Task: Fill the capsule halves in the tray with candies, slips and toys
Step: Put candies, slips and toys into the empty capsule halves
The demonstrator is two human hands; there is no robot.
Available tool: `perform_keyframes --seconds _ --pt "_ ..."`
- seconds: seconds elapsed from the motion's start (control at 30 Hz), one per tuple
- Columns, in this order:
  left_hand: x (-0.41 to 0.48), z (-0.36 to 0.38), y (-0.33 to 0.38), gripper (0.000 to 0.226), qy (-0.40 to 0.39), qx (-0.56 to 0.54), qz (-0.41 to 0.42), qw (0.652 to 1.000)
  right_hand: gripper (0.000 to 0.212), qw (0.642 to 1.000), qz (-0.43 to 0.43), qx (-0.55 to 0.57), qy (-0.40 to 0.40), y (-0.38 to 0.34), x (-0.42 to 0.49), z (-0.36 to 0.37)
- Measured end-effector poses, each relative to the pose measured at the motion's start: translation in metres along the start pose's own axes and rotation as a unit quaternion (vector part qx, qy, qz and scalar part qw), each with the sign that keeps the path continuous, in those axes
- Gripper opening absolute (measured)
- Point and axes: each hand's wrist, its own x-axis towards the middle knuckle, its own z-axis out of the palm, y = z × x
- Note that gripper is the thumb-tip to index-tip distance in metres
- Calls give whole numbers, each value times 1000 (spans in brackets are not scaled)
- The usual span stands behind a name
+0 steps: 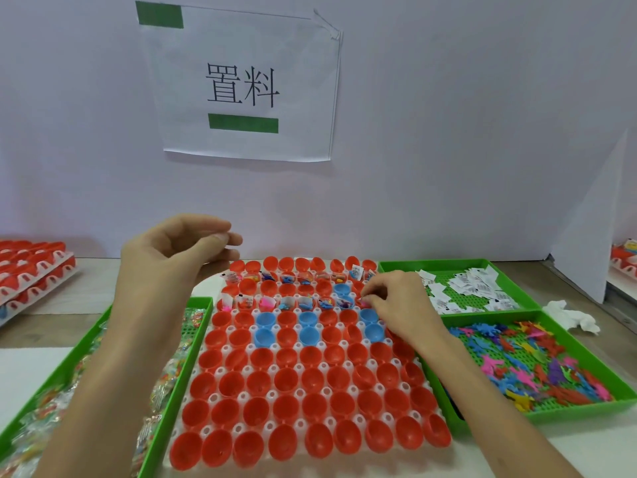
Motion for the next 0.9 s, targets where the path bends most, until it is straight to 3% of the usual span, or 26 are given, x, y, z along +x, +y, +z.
perform_keyframes --seconds 0.07,0.17,0.23,0.47,0.57,0.77,0.9 --pt "6 -14 -4 19 -31 122 -26 992 13 999 -1 -34 -33 -2 5 3" --pt "18 -42 -20 10 -84 331 -112 933 12 995 10 -63 -74 -4 15 2" --pt "22 -58 -30 6 -93 401 -152 899 12 992 23 -67 -102 -7 23 -1" --pt "23 -69 -56 22 -167 458 -240 840 8 983 -6 -76 -168 -8 31 -12" --pt "21 -65 -62 27 -159 469 -239 835 11 986 -6 -42 -161 -5 27 -15" --pt "22 -64 -71 20 -126 446 -253 849 10 996 -17 9 -85 -2 18 -18" --pt "23 -65 -79 15 -90 435 -252 860 11 995 10 82 52 11 18 -37"
